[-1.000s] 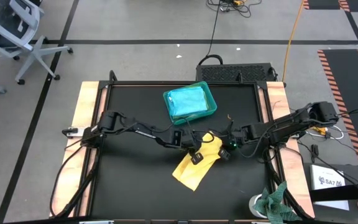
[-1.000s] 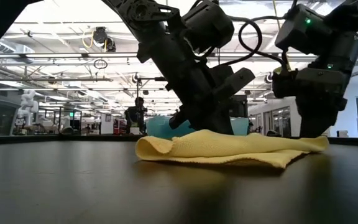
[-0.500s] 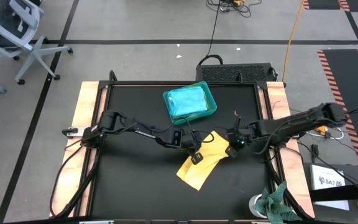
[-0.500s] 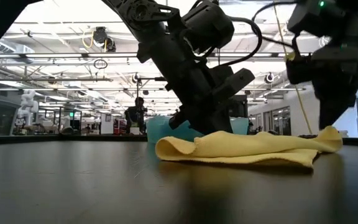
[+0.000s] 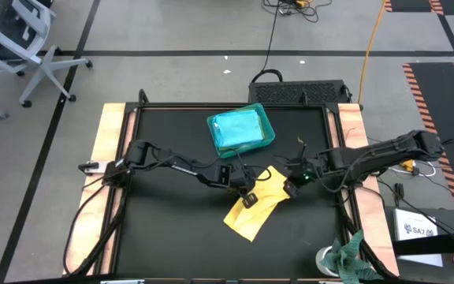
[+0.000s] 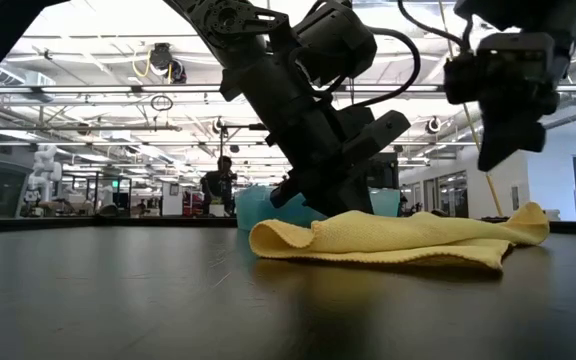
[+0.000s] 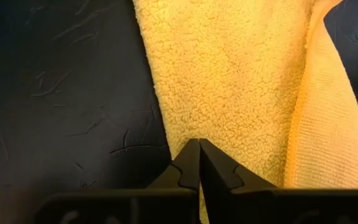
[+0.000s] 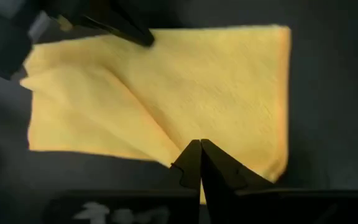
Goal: Fold microfiber towels
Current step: Fold the yellow microfiber towel
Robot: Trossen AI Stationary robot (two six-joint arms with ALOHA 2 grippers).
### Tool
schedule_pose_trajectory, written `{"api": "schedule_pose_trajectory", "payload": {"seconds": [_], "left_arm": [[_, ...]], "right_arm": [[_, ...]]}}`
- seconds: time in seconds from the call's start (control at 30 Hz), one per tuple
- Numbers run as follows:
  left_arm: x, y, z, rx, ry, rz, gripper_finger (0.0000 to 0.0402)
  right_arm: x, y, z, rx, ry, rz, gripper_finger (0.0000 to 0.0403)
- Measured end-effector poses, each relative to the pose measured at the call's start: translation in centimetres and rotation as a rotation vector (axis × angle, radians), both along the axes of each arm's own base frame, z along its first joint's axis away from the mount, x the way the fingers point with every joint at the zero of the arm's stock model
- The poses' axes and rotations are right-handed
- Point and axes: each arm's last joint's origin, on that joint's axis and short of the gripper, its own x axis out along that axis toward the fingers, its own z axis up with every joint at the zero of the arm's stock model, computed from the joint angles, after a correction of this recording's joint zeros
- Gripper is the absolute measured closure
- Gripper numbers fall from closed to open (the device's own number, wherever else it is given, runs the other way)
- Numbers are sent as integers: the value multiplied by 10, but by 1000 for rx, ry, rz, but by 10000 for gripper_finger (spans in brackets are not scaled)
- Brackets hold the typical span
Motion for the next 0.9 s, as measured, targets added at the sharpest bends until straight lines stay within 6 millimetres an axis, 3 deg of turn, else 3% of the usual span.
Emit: {"api": "schedule_pose_trajectory", "payload": {"seconds": [0.37, 0.73, 0.9], "left_arm": [[0, 0, 0, -15, -1, 20, 392], [0, 0, 0, -15, -1, 21, 395], [0, 0, 0, -15, -1, 21, 395]], "right_arm": [[15, 2, -26, -24, 130, 62, 403], [-15, 1, -32, 32, 439, 97, 403], [-11, 2, -24, 55, 323, 60, 403]]}}
